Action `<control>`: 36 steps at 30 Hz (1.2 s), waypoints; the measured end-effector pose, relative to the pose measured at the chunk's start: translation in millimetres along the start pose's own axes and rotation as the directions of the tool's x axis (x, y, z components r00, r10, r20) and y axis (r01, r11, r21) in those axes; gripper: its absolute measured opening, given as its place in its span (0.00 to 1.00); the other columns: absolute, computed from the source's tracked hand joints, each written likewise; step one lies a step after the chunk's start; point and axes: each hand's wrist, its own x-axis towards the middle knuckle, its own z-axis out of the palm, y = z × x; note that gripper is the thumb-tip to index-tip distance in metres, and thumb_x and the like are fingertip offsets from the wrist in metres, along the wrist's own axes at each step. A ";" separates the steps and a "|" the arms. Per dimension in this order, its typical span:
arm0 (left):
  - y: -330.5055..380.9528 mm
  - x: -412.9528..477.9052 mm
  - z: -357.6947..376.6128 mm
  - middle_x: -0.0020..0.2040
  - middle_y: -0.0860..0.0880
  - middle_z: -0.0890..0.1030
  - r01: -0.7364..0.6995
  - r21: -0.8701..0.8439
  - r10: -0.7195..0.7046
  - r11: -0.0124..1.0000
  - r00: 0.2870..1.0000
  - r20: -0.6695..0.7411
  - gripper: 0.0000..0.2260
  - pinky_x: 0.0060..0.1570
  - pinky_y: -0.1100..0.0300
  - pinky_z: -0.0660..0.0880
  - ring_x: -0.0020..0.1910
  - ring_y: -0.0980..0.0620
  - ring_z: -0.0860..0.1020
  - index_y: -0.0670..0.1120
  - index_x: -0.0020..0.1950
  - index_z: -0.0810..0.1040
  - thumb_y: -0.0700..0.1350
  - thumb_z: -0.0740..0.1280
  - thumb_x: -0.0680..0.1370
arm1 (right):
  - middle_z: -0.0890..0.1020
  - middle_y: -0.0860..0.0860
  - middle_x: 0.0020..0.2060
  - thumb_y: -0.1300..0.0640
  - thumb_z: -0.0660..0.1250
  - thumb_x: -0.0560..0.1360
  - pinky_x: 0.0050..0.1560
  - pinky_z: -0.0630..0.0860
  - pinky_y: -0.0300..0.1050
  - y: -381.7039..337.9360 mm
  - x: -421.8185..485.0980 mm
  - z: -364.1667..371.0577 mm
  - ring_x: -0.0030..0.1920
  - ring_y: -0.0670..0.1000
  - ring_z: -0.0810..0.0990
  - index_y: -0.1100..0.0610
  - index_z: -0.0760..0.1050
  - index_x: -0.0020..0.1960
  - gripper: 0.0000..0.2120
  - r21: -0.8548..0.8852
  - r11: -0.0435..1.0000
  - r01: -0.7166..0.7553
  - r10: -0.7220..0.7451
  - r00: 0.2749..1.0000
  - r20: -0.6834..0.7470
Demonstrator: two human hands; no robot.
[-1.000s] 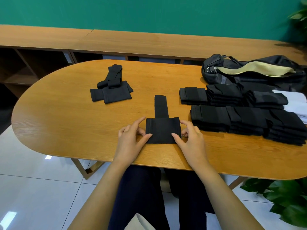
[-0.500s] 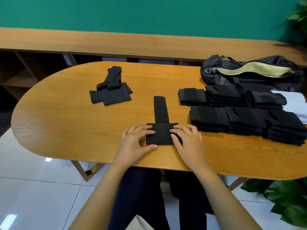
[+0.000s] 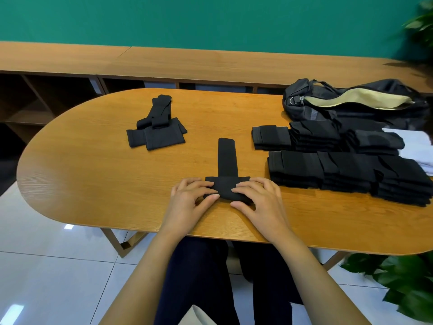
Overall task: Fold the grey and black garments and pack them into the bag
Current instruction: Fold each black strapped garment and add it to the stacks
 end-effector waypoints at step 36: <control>2.4 0.0 -1.7 0.52 0.58 0.76 0.156 -0.182 -0.158 0.971 0.987 0.006 0.21 0.61 0.49 0.69 0.61 0.47 0.69 0.57 0.48 0.83 0.69 0.64 0.66 | 0.73 0.42 0.50 0.38 0.68 0.70 0.57 0.64 0.44 3.3 -1.4 -2.1 0.59 0.47 0.66 0.40 0.79 0.54 0.14 0.259 0.938 -0.233 0.236 0.971 0.016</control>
